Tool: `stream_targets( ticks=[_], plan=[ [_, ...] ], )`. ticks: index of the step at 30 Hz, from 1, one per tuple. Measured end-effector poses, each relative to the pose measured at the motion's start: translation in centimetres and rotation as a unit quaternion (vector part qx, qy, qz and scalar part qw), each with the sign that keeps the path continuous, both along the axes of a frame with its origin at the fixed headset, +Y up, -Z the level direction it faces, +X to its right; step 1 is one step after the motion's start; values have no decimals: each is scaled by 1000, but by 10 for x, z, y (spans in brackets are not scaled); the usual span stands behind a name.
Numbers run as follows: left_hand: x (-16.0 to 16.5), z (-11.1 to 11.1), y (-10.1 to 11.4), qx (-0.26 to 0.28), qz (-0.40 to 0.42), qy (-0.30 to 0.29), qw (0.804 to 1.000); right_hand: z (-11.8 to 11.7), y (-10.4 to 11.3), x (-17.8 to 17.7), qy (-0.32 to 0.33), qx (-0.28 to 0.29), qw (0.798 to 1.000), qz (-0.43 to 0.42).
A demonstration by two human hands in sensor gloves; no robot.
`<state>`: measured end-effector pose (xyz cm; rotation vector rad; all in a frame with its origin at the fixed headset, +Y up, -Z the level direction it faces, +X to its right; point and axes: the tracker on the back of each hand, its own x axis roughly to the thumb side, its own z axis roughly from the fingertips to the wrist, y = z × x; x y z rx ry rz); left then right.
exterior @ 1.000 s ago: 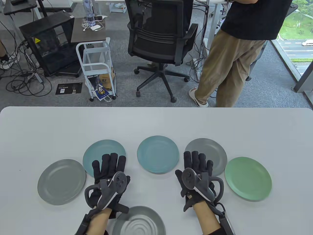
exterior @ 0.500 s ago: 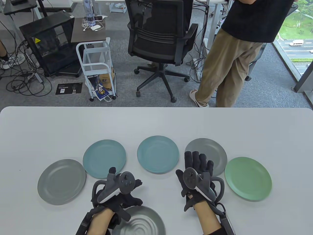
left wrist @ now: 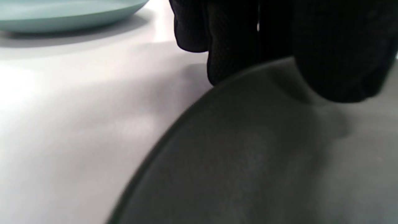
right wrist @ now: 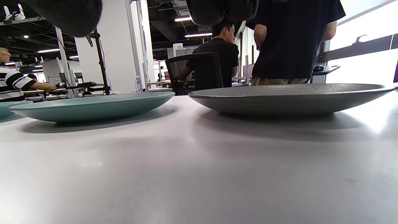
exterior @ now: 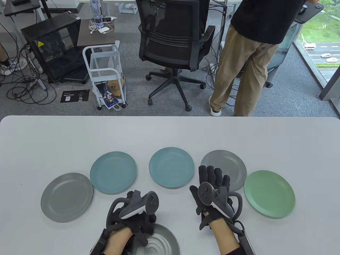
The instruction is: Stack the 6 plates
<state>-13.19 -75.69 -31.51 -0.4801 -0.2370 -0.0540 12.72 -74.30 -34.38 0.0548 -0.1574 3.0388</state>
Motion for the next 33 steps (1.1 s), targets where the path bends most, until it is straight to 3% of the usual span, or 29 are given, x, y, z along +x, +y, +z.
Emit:
stream_targets(
  ticks=[11,22,29,33],
  plan=[
    [-3,-3,-4,-32,21,10,999,0,-1,-1,10,-1,1000,-14],
    [-24,-9,1,-39,89,38,995,6,12,-16,88,43,993,-68],
    [-37,-12,11,-21,140,54,989,9,14,-47,219,-65,962,-150],
    [-42,-12,15,-10,148,60,987,13,15,-63,255,-100,949,-154]
  ],
)
